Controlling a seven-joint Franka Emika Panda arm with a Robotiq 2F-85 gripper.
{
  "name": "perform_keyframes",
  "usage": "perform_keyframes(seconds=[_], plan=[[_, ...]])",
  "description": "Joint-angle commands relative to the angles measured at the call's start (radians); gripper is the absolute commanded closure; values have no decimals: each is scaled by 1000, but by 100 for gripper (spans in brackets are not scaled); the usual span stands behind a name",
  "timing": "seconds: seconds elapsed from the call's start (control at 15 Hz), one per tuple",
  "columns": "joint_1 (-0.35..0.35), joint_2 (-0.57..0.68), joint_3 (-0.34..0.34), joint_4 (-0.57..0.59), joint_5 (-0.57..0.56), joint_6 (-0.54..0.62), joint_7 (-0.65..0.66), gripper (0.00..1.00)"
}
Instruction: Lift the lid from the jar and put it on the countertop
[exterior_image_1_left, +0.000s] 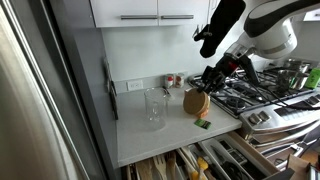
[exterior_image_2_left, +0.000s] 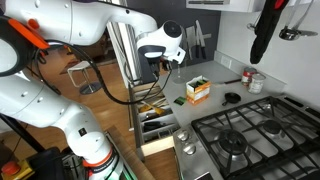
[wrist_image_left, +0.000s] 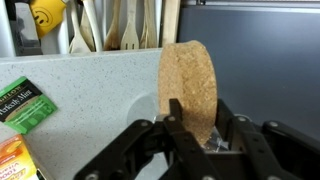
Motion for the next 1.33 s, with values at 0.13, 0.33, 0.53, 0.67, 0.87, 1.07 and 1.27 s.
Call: perform_keyframes(seconds=[0.13, 0.33, 0.53, 0.67, 0.87, 1.07, 1.27], plan=[[-8, 0, 5, 2, 0, -3, 0, 87], [9, 67, -8, -13, 99, 27, -41, 87], [3, 132, -18, -23, 218, 32, -102, 87], [-12, 175, -23, -28, 292, 36, -163, 87], [-27, 230, -22, -31, 409, 55, -260, 87], [-31, 279, -3, -32, 494, 112, -336, 87], [-24, 322, 19, -32, 561, 186, -400, 87]])
